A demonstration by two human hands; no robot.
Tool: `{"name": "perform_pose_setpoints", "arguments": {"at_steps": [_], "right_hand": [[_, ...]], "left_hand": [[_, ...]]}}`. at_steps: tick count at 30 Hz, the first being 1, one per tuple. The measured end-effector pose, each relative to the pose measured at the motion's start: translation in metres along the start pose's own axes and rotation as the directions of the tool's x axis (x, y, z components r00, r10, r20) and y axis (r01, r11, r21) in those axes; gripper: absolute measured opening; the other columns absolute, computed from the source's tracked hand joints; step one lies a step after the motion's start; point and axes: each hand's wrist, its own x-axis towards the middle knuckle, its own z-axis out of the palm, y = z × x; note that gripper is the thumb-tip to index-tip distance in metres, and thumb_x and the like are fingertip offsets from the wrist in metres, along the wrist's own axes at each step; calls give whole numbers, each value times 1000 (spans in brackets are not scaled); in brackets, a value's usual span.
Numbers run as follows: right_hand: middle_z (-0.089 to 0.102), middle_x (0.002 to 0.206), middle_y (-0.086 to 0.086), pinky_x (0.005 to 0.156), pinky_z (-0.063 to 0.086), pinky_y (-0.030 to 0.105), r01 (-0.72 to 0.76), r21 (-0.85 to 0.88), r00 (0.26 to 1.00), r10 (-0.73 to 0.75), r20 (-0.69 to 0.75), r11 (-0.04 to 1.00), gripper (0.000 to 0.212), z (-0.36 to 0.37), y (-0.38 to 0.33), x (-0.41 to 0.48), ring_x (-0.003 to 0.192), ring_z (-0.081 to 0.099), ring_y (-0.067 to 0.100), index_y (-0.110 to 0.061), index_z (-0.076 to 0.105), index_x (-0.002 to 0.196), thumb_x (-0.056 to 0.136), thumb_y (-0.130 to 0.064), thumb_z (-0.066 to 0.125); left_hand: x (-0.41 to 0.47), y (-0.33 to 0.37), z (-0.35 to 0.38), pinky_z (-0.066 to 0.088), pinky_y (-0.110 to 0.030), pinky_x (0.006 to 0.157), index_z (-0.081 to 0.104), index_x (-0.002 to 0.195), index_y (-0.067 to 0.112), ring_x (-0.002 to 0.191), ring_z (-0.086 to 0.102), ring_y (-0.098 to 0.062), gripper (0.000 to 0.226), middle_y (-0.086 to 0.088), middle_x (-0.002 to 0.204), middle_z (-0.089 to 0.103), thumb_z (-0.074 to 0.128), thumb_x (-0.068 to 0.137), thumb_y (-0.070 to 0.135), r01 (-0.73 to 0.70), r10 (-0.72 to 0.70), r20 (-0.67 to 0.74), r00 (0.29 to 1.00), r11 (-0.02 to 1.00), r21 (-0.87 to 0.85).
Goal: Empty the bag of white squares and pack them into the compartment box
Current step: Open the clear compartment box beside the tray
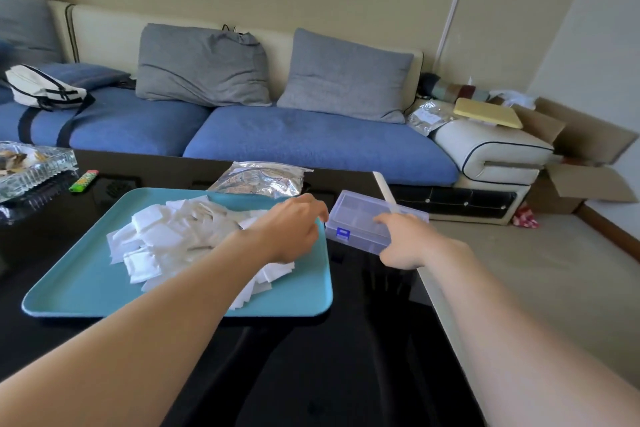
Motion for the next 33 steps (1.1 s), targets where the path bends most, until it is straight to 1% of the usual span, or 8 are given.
{"name": "perform_pose_setpoints", "arguments": {"at_steps": [3, 7, 11, 15, 21, 25, 29, 33], "right_hand": [[45, 154, 10, 102, 54, 43, 23, 18, 999, -23, -22, 1000, 71, -1, 7, -11, 128, 55, 31, -29, 41, 158, 91, -18, 62], [49, 148, 11, 97, 53, 38, 67, 41, 996, -65, -59, 997, 57, 2, 20, -14, 123, 57, 31, -23, 50, 151, 97, -7, 55], [45, 154, 9, 95, 51, 35, 89, 94, 994, -83, -67, 992, 64, 4, 30, -8, 126, 54, 30, -31, 50, 154, 98, 0, 50], [46, 153, 8, 93, 50, 35, 96, 102, 994, -89, -69, 990, 60, 6, 34, 1, 121, 54, 28, -34, 50, 151, 102, -2, 53], [46, 144, 9, 72, 49, 30, 87, 69, 995, -83, -54, 994, 59, 4, 33, 5, 103, 55, 26, -33, 50, 148, 100, 2, 54], [47, 143, 9, 84, 51, 36, 94, 30, 994, -92, -59, 995, 58, 3, 30, 5, 107, 53, 26, -32, 50, 145, 99, 3, 58], [46, 145, 10, 86, 49, 35, 93, 17, 995, -92, -42, 996, 59, 0, 30, 6, 108, 49, 24, -30, 49, 145, 98, 3, 61], [47, 145, 12, 83, 49, 35, 94, -26, 995, -95, -17, 995, 62, -2, 29, 6, 107, 52, 26, -30, 46, 150, 99, 2, 60]], "left_hand": [[4, 22, 14, 47, -47, 101, 57, 133, 23, 120, 56, -28, 34, 0, 140, 49, 47, 102, 14, -50, 50, 7, 999, 999, -2], [13, 38, 27, 48, -46, 97, 52, 137, 21, 122, 55, -32, 34, -4, 144, 52, 49, 104, 13, 1, -1, -6, 1000, 1000, -2], [16, 43, 33, 49, -46, 83, 53, 129, 16, 103, 61, -36, 24, -11, 124, 64, 47, 106, 14, 59, -58, -14, 998, 997, 54], [16, 46, 41, 37, -36, 67, 54, 117, 16, 82, 55, -31, 23, -8, 106, 64, 47, 101, 1, 89, -78, -72, 994, 981, 170], [28, 51, 42, 43, -38, 74, 65, 108, 12, 97, 65, -38, 10, -12, 106, 67, 59, 104, 18, 127, -119, -45, 992, 963, 236], [24, 55, 41, 38, -33, 76, 65, 112, 12, 102, 64, -34, 17, -9, 113, 67, 61, 105, 26, 75, -69, -36, 997, 968, 240], [18, 44, 40, 51, -46, 73, 50, 118, 16, 82, 54, -36, 24, -13, 99, 60, 54, 99, 3, 93, -85, -65, 994, 987, 128], [14, 39, 40, 45, -39, 70, 52, 127, 20, 81, 50, -29, 37, -11, 104, 60, 48, 98, -2, 70, -66, -48, 997, 994, 89]]}}
